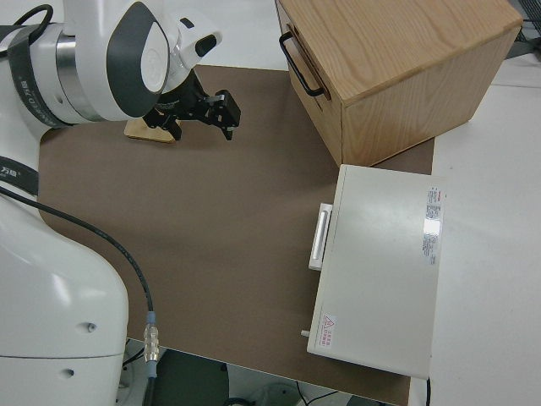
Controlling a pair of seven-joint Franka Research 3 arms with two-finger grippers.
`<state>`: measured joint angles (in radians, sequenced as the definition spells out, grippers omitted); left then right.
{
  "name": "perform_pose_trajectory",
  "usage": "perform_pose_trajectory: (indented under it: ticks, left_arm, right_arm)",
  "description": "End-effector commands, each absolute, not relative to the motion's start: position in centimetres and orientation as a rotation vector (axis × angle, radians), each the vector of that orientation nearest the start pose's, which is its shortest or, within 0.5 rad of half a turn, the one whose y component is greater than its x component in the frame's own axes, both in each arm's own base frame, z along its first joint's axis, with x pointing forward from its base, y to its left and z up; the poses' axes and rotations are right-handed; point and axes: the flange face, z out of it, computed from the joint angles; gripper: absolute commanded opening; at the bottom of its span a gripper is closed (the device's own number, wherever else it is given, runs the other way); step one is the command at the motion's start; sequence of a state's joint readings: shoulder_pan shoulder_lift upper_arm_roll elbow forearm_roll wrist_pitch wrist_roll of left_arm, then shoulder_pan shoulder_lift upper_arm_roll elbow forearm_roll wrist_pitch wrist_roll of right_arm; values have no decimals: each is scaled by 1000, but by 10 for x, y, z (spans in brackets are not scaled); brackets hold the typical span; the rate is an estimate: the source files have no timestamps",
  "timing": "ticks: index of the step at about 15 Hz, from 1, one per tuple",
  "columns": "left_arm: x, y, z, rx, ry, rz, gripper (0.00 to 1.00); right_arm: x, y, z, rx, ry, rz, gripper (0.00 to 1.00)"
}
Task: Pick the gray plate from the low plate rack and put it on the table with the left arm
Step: 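Move the left gripper down toward the gray plate in the low rack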
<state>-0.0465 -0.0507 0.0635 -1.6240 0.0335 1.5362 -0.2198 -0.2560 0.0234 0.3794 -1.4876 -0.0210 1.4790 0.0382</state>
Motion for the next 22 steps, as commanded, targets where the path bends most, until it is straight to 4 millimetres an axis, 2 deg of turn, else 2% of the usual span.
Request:
perform_pose_trajectory:
  ticks: [1, 6, 11, 14, 16, 18, 20, 22]
  left_arm:
    - [531, 9, 621, -3090, -386, 46, 991]
    - [530, 18, 614, -3017, -372, 65, 991]
    - [525, 23, 581, -2854, -292, 151, 991]
    - [520, 32, 558, -2790, -146, 272, 989]
    - [518, 40, 553, -2790, -75, 306, 989]
    - [517, 47, 544, -2767, -72, 321, 991]
    - [514, 54, 527, -2673, -62, 362, 991]
    - [513, 55, 517, -2640, -66, 375, 991]
  right_arm:
    - [546, 61, 648, -3157, -106, 53, 983]
    - [546, 61, 648, -3157, -106, 53, 983]
    - [546, 61, 648, -3158, -106, 53, 983]
    - [546, 61, 648, -3157, -106, 53, 983]
    - [546, 61, 648, -3157, -106, 53, 983]
    - [546, 61, 648, -3157, -106, 53, 983]
    - [546, 61, 648, -3157, -106, 53, 983]
    - [546, 61, 648, -3157, -106, 53, 983]
